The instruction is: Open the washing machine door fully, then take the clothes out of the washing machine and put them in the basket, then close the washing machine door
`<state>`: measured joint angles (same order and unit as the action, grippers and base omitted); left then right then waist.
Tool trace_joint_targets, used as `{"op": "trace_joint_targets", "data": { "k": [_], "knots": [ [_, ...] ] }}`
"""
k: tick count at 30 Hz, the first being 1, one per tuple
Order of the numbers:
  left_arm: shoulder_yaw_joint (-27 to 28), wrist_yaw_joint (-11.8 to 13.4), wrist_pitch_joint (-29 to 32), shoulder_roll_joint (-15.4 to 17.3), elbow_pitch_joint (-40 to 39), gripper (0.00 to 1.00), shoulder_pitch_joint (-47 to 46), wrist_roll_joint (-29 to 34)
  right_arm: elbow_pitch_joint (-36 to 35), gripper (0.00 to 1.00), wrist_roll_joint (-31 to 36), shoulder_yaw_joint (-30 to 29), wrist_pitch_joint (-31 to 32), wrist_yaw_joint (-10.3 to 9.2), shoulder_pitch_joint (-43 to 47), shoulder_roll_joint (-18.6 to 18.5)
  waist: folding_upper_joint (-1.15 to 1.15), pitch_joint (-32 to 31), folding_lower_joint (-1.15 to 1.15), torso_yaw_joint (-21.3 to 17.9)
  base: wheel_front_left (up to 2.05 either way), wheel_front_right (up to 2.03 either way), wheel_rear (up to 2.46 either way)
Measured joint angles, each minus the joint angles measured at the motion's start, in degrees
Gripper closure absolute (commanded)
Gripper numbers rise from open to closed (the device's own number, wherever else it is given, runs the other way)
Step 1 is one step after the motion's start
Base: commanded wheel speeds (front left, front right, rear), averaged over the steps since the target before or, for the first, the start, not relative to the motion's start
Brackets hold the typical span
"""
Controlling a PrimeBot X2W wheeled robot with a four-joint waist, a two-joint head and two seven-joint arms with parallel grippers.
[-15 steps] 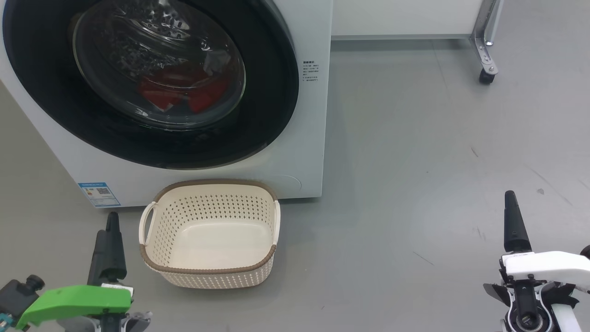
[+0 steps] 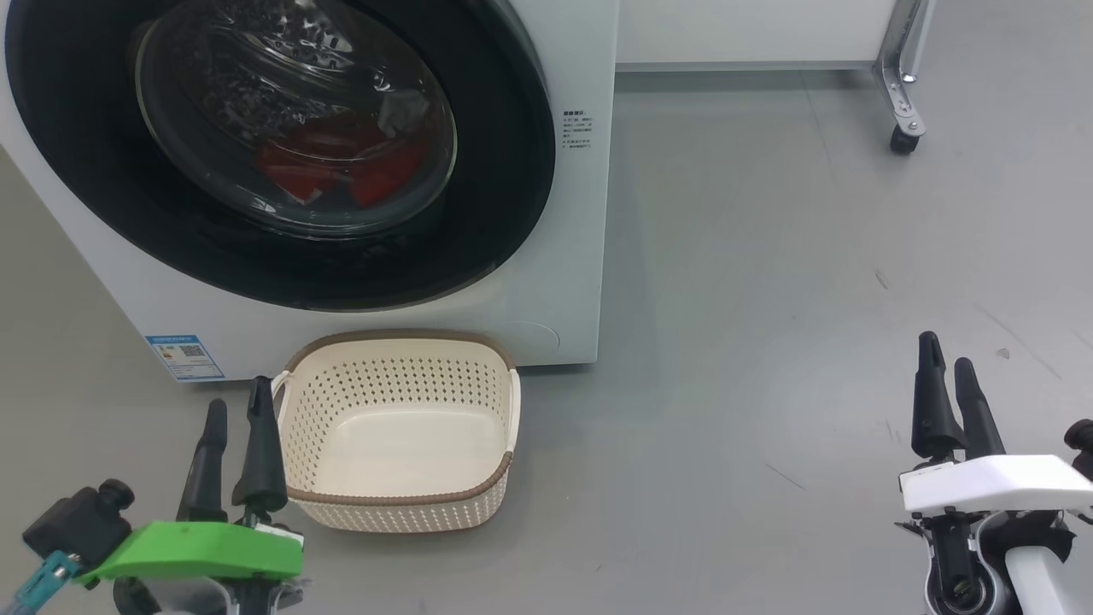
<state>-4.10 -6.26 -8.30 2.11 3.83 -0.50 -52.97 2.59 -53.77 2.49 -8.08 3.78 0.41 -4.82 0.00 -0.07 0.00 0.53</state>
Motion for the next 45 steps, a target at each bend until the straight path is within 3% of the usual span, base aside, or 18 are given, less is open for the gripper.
{"op": "trace_joint_targets", "data": {
  "k": [17, 27, 34, 45],
  "knots": [
    [-5.9, 3.1, -3.0, 0.1, -0.2, 0.00, 0.0, 25.0, -1.4, 0.00, 15.8, 4.9, -3.1, -3.20, 0.0, -0.6, 0.00, 0.5, 0.00, 0.2, 0.00, 0.00, 0.00],
    [-9.6, 5.3, -4.9, 0.2, 3.1, 0.00, 0.2, 34.3, -0.2, 0.00, 23.9, 7.5, -3.8, -5.99, 0.1, -1.0, 0.00, 0.7, 0.00, 0.3, 0.00, 0.00, 0.00],
    [-11.6, 7.7, -6.1, 0.2, 5.8, 0.00, 0.5, 37.9, 1.2, 0.00, 29.3, 8.6, -3.5, -7.98, 0.1, -1.2, 0.00, 0.8, 0.00, 0.3, 0.00, 0.00, 0.00],
    [-13.1, 9.0, -6.1, 0.3, 10.0, 0.00, 0.5, 37.2, 4.2, 0.00, 29.5, 9.1, -0.7, -8.57, 0.1, -1.1, 0.00, 0.7, 0.00, 0.2, 0.00, 0.00, 0.00]
  ]
}}
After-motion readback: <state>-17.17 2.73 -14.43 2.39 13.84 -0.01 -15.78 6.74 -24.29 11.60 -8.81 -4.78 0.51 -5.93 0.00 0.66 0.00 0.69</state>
